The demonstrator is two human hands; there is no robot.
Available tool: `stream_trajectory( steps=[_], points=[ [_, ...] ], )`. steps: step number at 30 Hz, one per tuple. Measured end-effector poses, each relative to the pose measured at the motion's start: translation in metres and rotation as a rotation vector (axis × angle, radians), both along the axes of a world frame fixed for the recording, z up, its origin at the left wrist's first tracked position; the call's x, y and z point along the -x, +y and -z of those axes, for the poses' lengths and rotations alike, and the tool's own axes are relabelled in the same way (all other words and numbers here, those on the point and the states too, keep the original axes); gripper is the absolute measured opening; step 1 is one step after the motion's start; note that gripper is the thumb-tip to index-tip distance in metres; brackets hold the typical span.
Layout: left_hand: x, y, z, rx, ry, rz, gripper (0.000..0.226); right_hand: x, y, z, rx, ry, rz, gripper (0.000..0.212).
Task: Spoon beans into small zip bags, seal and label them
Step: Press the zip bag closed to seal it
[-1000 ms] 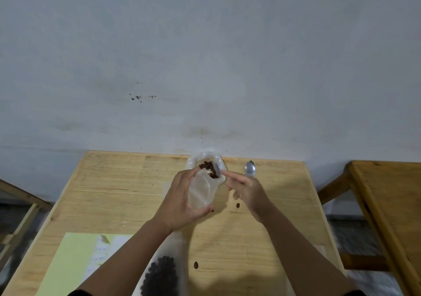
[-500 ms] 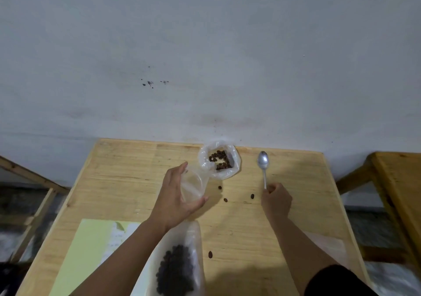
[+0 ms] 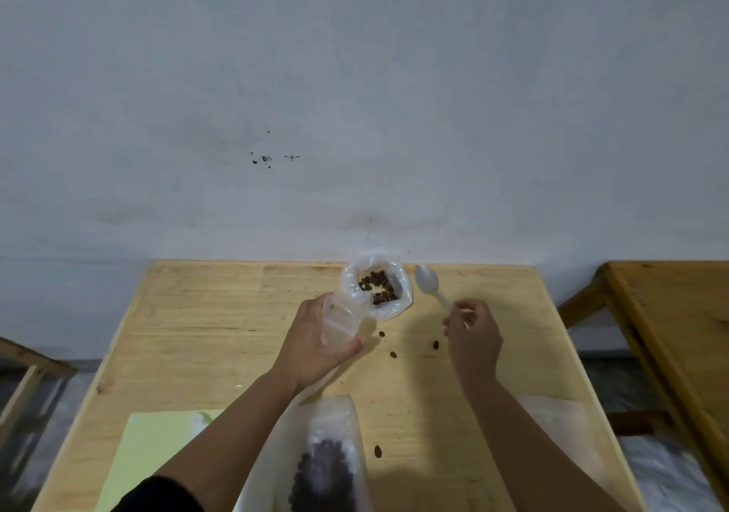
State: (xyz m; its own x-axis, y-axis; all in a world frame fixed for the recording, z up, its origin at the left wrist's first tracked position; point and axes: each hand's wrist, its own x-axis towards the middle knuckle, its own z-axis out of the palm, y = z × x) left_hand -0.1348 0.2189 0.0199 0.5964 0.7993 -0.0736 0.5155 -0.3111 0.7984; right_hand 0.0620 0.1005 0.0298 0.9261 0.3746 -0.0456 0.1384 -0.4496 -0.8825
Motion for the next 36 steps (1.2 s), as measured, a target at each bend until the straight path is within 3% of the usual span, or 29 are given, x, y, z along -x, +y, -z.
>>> stream_trajectory(
  steps=[6,19,28,36],
  points=[
    [-0.013,0.008,0.006,0.080,-0.013,0.023,0.098,0.022,0.010,-0.005,-0.194,0.102,-0.163,0.011],
    [-0.038,0.017,0.026,0.146,-0.004,-0.002,0.094,0.020,0.040,0.036,-0.040,0.033,-0.079,0.017],
    [-0.048,0.021,0.029,0.184,-0.014,-0.040,0.094,0.003,0.062,0.048,-0.367,0.624,0.062,0.018],
    [-0.048,0.020,0.031,0.156,-0.006,-0.040,0.099,-0.008,0.045,0.035,-0.357,0.665,0.069,0.026]
  ],
)
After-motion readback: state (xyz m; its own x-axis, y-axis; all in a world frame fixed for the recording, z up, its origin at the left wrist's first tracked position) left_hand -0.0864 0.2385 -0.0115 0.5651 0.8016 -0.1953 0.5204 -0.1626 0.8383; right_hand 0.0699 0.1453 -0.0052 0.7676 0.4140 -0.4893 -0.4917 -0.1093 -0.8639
